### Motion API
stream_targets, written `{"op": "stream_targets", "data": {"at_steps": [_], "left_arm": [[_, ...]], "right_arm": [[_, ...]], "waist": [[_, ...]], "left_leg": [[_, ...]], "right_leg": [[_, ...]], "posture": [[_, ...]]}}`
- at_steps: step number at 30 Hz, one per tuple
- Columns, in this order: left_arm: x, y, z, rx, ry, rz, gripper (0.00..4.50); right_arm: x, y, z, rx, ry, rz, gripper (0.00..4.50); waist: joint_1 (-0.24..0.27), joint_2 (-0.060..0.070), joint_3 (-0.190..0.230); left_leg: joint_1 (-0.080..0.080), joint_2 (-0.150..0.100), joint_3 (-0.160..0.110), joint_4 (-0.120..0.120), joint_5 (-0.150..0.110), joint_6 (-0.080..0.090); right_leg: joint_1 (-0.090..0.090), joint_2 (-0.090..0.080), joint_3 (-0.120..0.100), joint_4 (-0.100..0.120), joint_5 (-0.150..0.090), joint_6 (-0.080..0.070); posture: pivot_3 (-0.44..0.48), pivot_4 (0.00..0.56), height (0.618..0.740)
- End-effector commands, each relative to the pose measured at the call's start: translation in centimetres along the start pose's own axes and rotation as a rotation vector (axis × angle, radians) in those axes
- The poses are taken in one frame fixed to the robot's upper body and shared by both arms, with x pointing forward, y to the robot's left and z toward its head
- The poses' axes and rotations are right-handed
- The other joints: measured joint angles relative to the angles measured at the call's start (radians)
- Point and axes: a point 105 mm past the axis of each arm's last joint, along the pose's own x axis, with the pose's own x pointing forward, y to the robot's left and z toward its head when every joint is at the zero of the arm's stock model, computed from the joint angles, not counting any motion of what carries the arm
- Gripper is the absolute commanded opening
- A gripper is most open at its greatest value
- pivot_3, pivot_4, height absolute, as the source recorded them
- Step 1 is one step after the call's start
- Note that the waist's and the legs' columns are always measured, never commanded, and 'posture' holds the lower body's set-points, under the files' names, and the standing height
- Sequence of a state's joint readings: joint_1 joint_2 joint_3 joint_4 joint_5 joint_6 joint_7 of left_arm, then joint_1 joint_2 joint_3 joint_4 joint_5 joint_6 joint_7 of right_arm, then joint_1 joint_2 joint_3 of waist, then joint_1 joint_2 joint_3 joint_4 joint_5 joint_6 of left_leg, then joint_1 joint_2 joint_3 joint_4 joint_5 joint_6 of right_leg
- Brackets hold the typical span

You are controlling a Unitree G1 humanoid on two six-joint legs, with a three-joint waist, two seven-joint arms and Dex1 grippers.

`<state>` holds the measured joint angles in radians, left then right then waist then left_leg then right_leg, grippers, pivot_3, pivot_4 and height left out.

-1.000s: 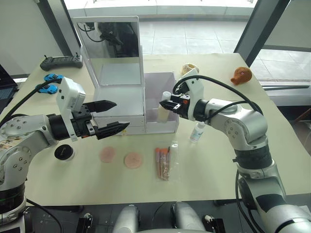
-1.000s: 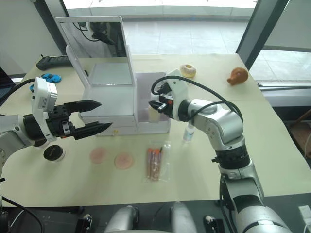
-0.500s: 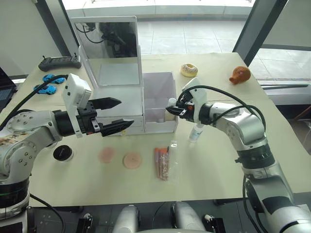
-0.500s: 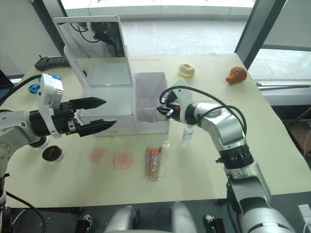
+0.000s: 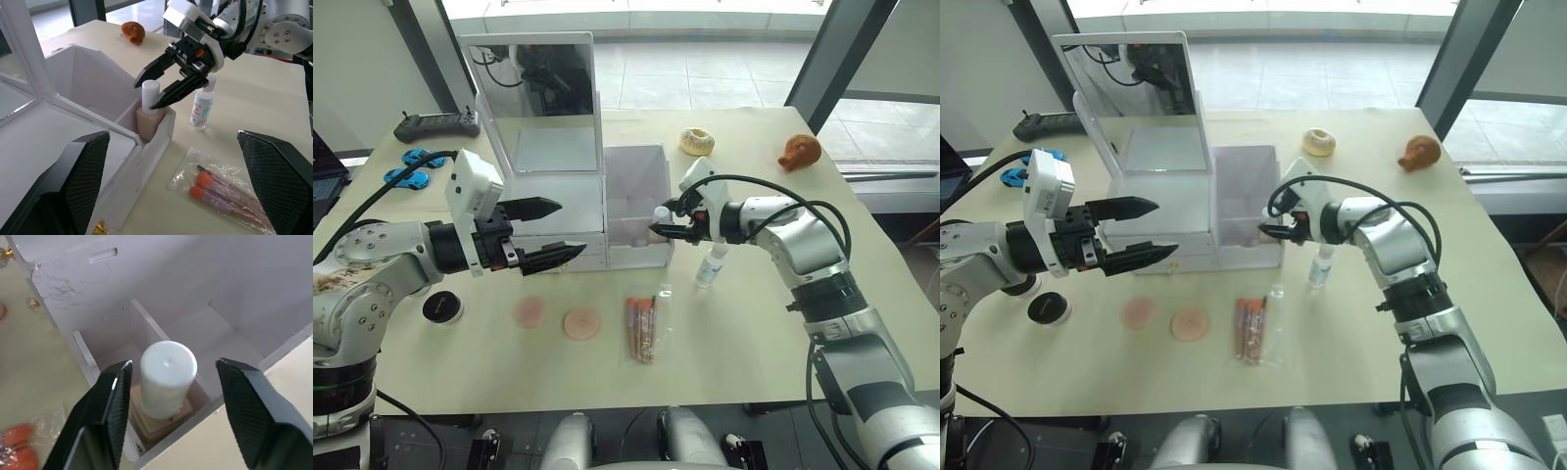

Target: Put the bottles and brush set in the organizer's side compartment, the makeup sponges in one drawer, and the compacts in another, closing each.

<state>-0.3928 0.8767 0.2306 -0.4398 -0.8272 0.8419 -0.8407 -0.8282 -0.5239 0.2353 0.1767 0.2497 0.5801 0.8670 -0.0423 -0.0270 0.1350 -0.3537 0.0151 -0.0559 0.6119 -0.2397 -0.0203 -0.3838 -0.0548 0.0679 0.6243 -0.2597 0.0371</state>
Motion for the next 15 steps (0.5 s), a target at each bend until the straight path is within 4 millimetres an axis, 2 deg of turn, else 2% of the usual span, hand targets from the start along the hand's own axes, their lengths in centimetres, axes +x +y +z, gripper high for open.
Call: {"op": "stream_targets", "data": {"at_steps": [1,2,4,5,8,10,13,15], "left_arm": [[-0.3,0.1,0.9,0.036,-0.036,-0.001,4.5],[-0.3,0.2,0.9,0.031,-0.04,0.001,4.5],[-0.6,0.6,0.8,0.025,-0.046,0.01,4.5],[-1.0,1.0,0.5,0.015,-0.044,0.027,4.5],[-2.9,2.5,-1.2,-0.008,0.021,0.068,4.5],[-4.6,4.7,-1.1,-0.039,-0.011,0.159,4.5],[-7.8,7.3,-2.3,-0.055,0.008,0.276,4.5],[-10.7,8.7,-2.8,-0.093,-0.006,0.373,4.5]], "right_arm": [[-2.7,-0.3,4.2,-0.013,-0.141,-0.016,4.12],[-3.6,-0.3,5.0,-0.004,-0.173,-0.02,4.44],[-5.2,-0.4,5.8,0.013,-0.212,-0.037,4.48],[-6.1,-0.8,5.5,0.035,-0.223,-0.059,4.48],[-9.5,-1.6,3.6,0.073,-0.223,-0.128,4.48],[-11.6,-2.2,2.7,0.104,-0.24,-0.198,4.48],[-16.0,-3.7,0.0,0.16,-0.241,-0.365,4.48],[-19.4,-4.0,-2.4,0.187,-0.211,-0.48,4.48]], "waist": [[0.0,0.0,0.0],[0.0,0.0,0.0],[0.0,0.0,0.0],[0.0,0.0,0.0],[0.003,-0.001,0.0],[0.006,-0.001,0.0],[0.004,0.0,0.0],[0.004,0.0,0.0]], "left_leg": [[0.0,0.0,0.0,0.0,0.0,0.0],[0.0,0.0,0.0,0.0,0.0,0.0],[0.0,0.0,0.0,0.0,0.0,0.0],[0.0,0.0,0.0,0.0,0.0,0.0],[0.0,0.0,0.0,0.0,0.0,0.0],[0.0,0.0,0.0,0.0,0.0,0.0],[0.0,0.0,0.001,0.0,0.0,0.0],[0.0,0.0,0.001,-0.002,0.0,0.0]], "right_leg": [[0.0,0.0,0.0,0.0,0.0,0.0],[0.0,0.0,0.0,0.0,0.0,0.0],[0.0,0.0,0.0,0.0,0.0,0.0],[0.0,0.0,0.0,0.0,0.0,0.0],[0.001,0.0,0.0,0.0,0.0,0.0],[0.001,0.0,0.0,-0.001,-0.001,0.0],[0.0,0.0,0.0,-0.001,-0.004,0.004],[0.0,0.0,0.0,-0.001,-0.004,0.003]], "posture": [[0.0,0.15,0.74],[0.0,0.15,0.74],[0.0,0.15,0.74],[0.0,0.15,0.74],[0.0,0.15,0.74],[0.0,0.15,0.74],[0.0,0.15,0.74],[0.0,0.15,0.74]]}}
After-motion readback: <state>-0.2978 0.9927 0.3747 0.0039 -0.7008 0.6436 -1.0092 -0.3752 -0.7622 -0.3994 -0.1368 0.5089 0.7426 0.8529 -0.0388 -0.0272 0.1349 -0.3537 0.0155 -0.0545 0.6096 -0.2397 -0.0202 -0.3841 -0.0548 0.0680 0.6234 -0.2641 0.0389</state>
